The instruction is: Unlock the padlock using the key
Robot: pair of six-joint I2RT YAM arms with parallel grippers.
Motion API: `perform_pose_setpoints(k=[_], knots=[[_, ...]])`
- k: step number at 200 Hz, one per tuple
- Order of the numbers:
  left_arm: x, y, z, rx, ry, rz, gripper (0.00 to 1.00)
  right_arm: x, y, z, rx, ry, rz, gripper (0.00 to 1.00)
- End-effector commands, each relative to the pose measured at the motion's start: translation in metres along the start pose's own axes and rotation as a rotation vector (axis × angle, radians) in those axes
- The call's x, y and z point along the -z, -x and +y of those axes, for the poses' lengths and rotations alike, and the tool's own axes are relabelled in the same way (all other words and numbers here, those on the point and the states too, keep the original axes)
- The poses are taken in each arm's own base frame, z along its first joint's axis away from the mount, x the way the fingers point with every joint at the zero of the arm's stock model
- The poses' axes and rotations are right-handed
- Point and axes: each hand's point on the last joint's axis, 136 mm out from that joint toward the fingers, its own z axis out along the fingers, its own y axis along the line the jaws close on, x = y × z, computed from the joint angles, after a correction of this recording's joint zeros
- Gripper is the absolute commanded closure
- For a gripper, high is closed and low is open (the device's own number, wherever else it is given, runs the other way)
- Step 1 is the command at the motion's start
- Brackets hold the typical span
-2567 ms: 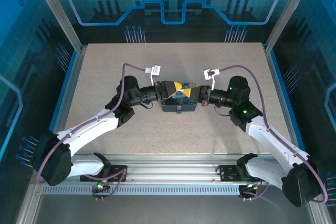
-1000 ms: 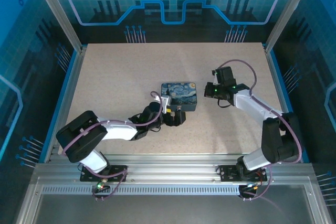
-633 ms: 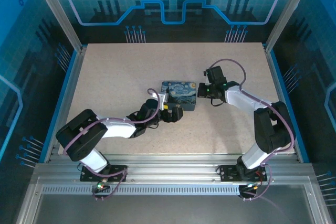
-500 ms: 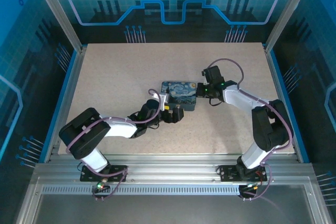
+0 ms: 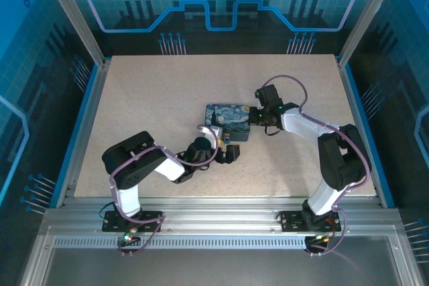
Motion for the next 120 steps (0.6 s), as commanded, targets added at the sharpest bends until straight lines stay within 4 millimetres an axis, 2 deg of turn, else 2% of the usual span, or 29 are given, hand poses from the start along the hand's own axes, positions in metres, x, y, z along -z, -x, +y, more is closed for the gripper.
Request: perform_pose_setpoints(k=[1, 34, 72, 100, 120], knots=[[-0.007, 0.005, -0.003, -0.047, -0.017, -0.057, 0.01, 0.000, 0.009, 0.014, 0.035, 0.025, -0.023, 1.00], [-0.014, 0.002, -0.015, -0.046, -0.082, -0.034, 0.02, -0.006, 0.006, 0.017, 0.039, 0.038, -0.009, 1.00], [-0.018, 0.002, -0.027, -0.027, -0.167, -0.003, 0.11, -0.009, 0.007, 0.021, 0.045, 0.048, -0.002, 1.00], [-0.018, 0.010, -0.024, 0.023, -0.199, -0.010, 0.13, -0.008, 0.007, 0.024, 0.048, 0.056, -0.004, 1.00], [-0.016, 0.014, -0.018, 0.057, -0.203, -0.020, 0.10, -0.007, 0.007, 0.024, 0.047, 0.057, -0.004, 1.00]])
